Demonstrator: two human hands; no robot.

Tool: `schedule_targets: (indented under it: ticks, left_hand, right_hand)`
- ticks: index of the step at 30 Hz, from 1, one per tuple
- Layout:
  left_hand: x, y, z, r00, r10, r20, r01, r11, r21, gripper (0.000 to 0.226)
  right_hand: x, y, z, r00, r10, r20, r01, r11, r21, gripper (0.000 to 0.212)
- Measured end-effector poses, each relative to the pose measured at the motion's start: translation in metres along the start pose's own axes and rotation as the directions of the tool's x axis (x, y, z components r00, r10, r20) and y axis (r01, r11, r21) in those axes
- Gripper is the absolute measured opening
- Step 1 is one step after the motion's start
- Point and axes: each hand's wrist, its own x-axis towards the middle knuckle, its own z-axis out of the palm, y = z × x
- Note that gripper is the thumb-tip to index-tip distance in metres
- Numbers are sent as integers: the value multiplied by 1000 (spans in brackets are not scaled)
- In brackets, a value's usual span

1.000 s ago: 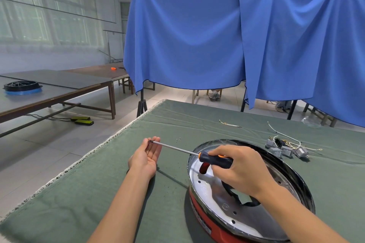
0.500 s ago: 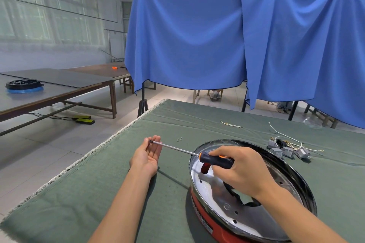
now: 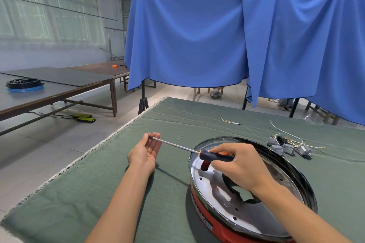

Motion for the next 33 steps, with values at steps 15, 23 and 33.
schedule_targets:
  ticks: [15,23,33]
  left_hand:
    - [-3,-7,4,989,146,-4,-144,976,164,22]
    - [-6,-6,6,1000,17,1,-17,998,65,21]
    - [-10,-6,13,997,70,-45,-69,997,26,22]
  right_hand:
    - [-1,3,-5,990,128,55,-135,983,128,21]
    - [-2,1,-4,998,66,-21,-67,996,-50,19]
    - [3,7,-2,973,200,116,-223,944,244,12]
